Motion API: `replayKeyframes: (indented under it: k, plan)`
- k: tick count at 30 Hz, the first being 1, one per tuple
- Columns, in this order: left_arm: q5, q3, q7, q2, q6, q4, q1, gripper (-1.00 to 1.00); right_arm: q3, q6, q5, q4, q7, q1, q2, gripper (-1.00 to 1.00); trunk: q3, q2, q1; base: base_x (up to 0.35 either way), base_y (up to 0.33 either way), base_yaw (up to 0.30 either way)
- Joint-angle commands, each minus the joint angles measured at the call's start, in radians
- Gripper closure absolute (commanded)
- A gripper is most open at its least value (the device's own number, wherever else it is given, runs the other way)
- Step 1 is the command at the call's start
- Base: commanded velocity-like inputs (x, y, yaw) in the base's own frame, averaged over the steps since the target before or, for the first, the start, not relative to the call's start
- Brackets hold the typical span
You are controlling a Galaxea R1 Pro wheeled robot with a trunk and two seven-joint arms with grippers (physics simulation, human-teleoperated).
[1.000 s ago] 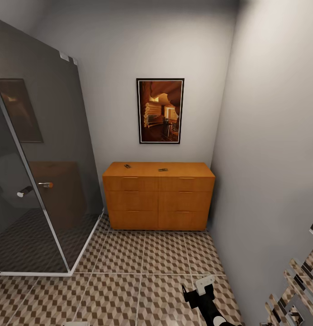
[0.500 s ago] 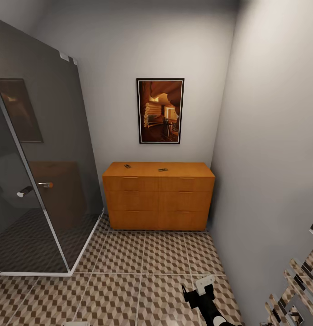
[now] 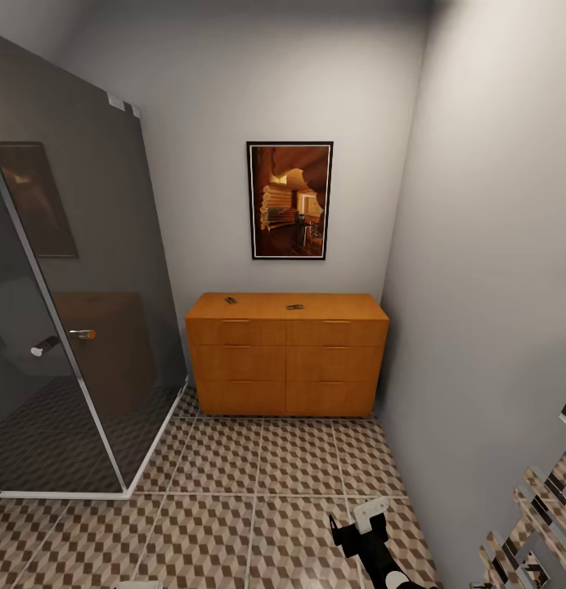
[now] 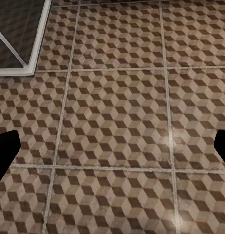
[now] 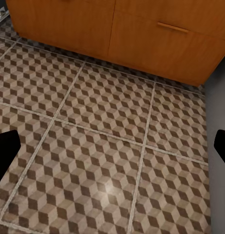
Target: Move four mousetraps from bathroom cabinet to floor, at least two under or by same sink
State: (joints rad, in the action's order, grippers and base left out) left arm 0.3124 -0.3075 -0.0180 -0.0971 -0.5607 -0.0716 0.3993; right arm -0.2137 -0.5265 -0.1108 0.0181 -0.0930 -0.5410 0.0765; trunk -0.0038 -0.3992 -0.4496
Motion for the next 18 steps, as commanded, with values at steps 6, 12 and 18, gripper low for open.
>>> replayKeyframes:
  k: [6,12,18]
  plan:
    - [0.008,-0.008,-0.002,0.000,-0.005,-0.004,0.001,-1.00,-0.003,-0.001,-0.010,-0.001,-0.010,0.000,0.000,-1.00,0.000,-0.001,0.000,0.000,0.000,0.000]
    - [0.008,-0.008,-0.002,0.000,-0.005,-0.004,0.001,-1.00,-0.003,-0.001,-0.010,-0.001,-0.010,0.000,0.000,-1.00,0.000,-0.001,0.000,0.000,0.000,0.000]
    - [0.008,-0.008,-0.002,0.000,-0.005,-0.004,0.001,-1.00,-0.003,-0.001,-0.010,-0.001,-0.010,0.000,0.000,-1.00,0.000,-0.001,0.000,0.000,0.000,0.000]
